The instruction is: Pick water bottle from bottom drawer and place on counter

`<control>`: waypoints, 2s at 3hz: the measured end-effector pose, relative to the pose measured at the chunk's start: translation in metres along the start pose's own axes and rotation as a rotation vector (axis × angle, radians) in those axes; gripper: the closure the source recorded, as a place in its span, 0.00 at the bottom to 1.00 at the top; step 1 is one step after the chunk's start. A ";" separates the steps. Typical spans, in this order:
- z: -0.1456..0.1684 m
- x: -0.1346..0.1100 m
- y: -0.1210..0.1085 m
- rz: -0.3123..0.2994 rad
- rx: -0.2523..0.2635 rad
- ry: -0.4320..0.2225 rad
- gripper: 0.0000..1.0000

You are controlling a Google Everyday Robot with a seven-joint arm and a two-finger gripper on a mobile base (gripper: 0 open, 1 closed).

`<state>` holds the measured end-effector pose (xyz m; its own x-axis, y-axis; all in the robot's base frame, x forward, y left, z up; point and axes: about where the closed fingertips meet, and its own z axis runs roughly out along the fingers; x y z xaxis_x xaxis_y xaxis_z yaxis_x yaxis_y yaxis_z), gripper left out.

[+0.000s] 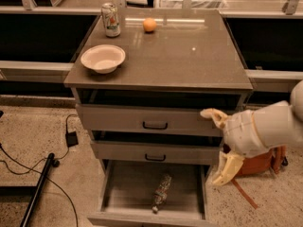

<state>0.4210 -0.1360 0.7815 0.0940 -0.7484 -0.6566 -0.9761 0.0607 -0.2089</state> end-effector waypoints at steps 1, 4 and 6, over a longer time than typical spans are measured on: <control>0.050 0.102 0.026 0.069 -0.003 0.093 0.00; 0.094 0.183 0.061 0.117 -0.095 0.062 0.00; 0.260 0.168 0.078 0.097 -0.074 -0.221 0.00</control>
Offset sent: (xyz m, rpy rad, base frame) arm -0.0224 -0.1126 -0.2664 -0.0495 0.1898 -0.1174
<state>0.4116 -0.0854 0.4663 0.0318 -0.5780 -0.8154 -0.9935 0.0707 -0.0889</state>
